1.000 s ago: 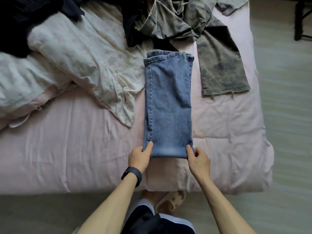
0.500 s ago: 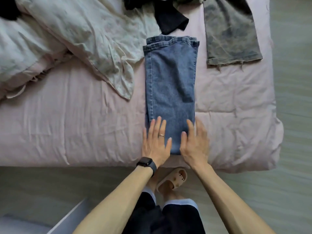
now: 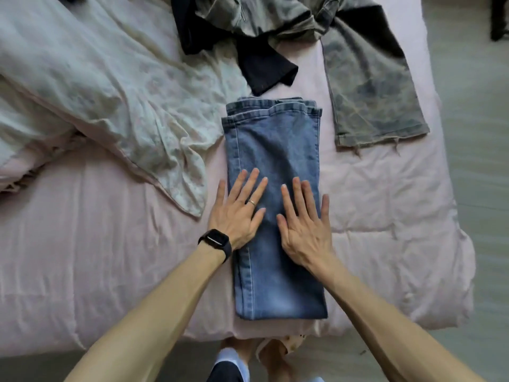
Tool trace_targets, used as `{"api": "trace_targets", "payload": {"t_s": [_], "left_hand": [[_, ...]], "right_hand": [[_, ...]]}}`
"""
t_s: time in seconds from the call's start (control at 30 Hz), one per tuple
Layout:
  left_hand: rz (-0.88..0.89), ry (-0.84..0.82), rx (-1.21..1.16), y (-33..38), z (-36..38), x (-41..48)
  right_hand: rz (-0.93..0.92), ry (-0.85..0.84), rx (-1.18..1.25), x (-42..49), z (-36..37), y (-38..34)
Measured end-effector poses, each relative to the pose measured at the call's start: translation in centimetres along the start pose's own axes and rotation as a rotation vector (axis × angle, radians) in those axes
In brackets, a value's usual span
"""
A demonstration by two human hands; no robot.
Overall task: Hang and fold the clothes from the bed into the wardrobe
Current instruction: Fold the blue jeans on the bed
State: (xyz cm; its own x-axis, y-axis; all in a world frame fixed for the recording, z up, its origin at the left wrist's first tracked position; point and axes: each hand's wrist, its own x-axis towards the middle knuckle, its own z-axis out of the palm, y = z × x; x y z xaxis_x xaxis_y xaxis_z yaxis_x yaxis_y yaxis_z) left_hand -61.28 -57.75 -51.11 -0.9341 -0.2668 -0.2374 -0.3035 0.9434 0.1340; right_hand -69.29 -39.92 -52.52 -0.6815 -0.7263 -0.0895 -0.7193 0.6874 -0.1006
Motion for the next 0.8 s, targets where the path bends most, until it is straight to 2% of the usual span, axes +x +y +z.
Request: {"api": "trace_targets", "payload": {"t_s": [0.17,0.37,0.53,0.6,0.7,0.8], "left_hand": [[0.008,0.000,0.023,-2.5,0.0,9.4],[-0.001,0.123,0.029,-6.0,0.7,15.9],[-0.097,0.024,-0.039,-7.5,-0.2,19.6],[-0.124,0.013,-0.039,-6.8,-0.5,19.6],[-0.140,0.066,-0.063,-5.1,-1.0,16.8],[0.021,0.007,-0.093,-2.2,0.0,11.0]], "right_hand": [[0.027,-0.048,-0.058,10.8,0.3,0.9],[0.198,-0.061,0.015,17.7,1.3,3.5],[0.232,-0.138,0.126,20.7,1.3,5.7],[0.246,-0.167,0.142,21.1,1.0,6.4],[0.285,-0.095,0.078,18.8,0.1,5.0],[0.177,-0.070,0.065,11.8,0.3,2.0]]}}
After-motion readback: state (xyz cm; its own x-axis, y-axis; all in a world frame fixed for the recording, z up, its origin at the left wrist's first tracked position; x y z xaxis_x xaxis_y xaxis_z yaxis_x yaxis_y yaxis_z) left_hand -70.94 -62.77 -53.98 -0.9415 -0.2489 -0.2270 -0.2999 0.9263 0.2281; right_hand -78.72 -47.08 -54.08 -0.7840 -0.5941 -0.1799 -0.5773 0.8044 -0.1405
